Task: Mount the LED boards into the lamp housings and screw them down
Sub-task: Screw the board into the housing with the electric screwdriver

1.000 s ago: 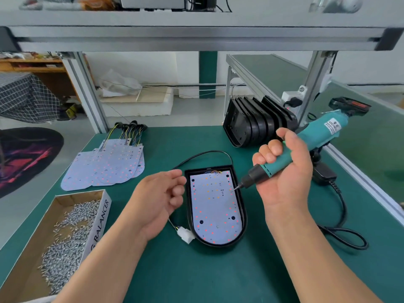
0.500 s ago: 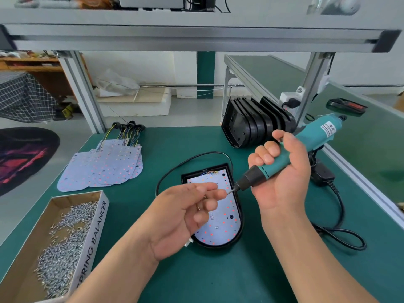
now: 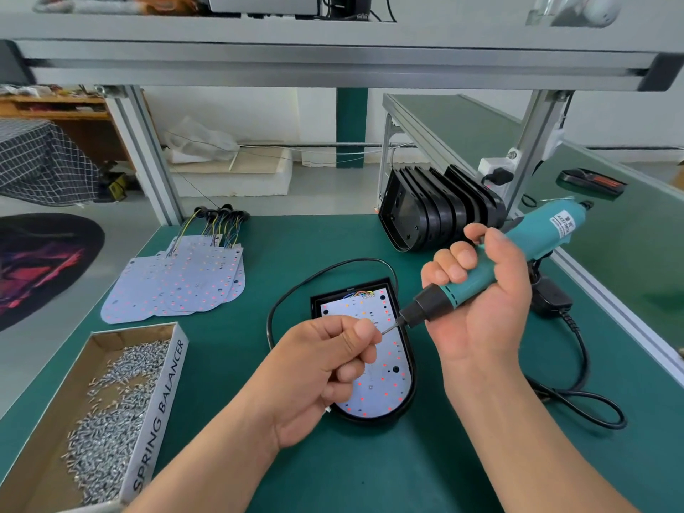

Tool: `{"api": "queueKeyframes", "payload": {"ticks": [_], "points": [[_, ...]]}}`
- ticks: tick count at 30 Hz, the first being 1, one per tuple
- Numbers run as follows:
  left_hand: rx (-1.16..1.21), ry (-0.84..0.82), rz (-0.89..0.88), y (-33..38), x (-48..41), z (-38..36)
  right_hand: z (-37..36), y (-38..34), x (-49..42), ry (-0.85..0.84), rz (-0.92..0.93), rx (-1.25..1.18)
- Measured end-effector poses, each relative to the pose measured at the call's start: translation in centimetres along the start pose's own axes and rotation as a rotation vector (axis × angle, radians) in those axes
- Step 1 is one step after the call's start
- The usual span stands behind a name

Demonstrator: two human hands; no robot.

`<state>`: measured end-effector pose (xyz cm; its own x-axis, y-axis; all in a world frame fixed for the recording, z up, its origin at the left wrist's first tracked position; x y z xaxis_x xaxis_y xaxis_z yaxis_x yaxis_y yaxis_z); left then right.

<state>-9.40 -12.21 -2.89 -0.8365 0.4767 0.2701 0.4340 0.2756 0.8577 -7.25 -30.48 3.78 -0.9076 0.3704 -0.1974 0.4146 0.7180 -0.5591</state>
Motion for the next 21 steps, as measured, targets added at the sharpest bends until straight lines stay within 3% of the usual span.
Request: {"api": "queueKeyframes", "payload": {"ticks": [9,21], "points": [[0.171,-0.029,0.053,-0.5,-0.26,0.14,-0.27,-0.42,0.16,-0.011,0.017,-0.001],[0.117,-0.029,0.054,-0.67,-0.1,-0.15,-0.61,-0.01,0.35,-0.033,0.008,0.009]]}}
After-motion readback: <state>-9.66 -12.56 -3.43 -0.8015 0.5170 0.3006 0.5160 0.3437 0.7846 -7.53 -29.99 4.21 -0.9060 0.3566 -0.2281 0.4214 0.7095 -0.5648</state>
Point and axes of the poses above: each hand's wrist, its own x-axis away from the middle knuckle, its own z-axis out of the back of the hand, y = z × x, the point moved 8 cm from there along -x, towards the middle knuckle, and after that the axes turned 4 degrees about x, right-handed, at the moved point
